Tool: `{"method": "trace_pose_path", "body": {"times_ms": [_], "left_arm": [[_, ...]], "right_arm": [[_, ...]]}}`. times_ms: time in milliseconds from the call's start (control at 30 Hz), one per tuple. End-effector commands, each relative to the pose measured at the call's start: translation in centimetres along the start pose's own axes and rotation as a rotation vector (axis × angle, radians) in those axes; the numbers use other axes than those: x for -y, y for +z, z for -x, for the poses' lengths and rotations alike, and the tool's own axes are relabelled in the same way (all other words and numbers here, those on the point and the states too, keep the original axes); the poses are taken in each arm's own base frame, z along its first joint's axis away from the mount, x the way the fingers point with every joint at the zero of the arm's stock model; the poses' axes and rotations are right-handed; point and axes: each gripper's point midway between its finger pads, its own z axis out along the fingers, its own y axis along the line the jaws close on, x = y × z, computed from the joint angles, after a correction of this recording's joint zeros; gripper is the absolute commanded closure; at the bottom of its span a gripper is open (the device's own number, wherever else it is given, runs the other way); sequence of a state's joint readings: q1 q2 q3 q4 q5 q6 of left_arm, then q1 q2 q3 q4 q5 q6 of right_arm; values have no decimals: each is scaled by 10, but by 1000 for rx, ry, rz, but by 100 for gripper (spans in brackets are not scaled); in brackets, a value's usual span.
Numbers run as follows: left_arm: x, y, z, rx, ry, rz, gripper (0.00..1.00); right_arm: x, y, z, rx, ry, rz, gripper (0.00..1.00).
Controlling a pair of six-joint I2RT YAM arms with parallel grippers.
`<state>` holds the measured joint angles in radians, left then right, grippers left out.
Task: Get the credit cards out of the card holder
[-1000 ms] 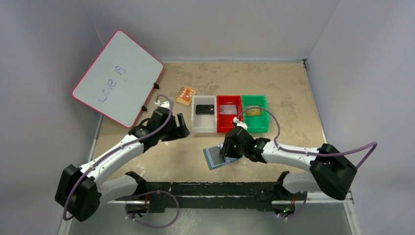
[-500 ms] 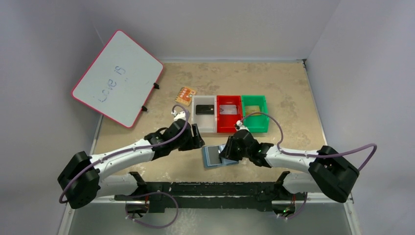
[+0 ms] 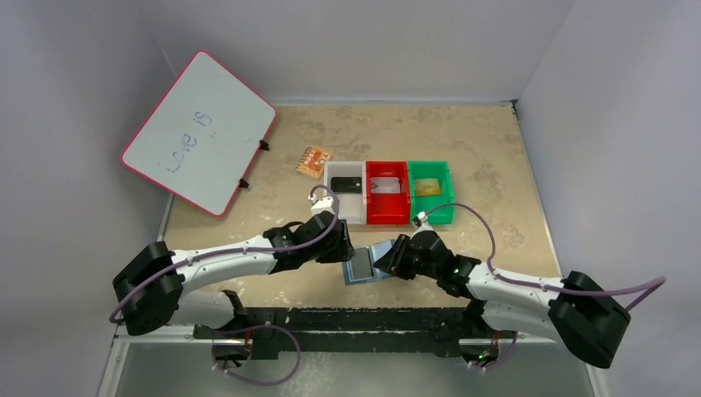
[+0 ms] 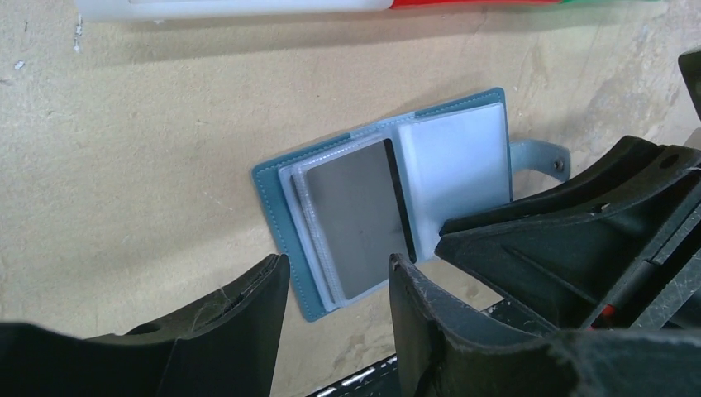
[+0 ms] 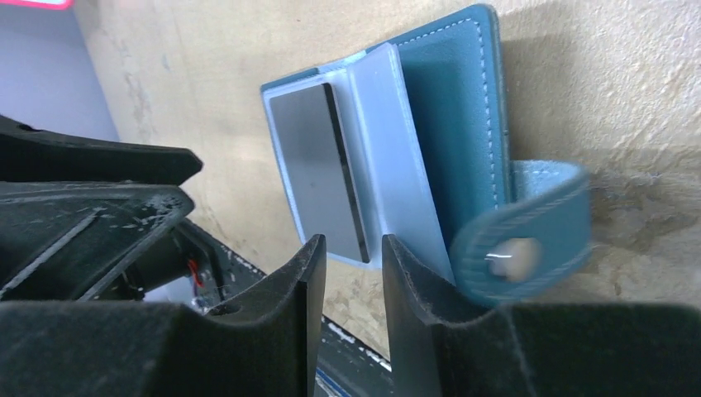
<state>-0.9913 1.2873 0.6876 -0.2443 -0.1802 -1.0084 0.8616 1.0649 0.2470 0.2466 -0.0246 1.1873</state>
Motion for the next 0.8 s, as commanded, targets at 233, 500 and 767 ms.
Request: {"method": "trace_pose_path", "body": {"times_ms": [233, 500, 767], "left_arm": [[26, -9, 34, 156, -114, -57, 60], [11, -33, 53, 290, -261, -81, 29], [5, -36, 50, 294, -331, -90, 3]], "right_arm": [[-40, -14, 23, 121, 23, 202, 45], [-42, -19, 24, 131, 23, 224, 0], [-48, -26, 22, 120, 42, 267, 0]]}}
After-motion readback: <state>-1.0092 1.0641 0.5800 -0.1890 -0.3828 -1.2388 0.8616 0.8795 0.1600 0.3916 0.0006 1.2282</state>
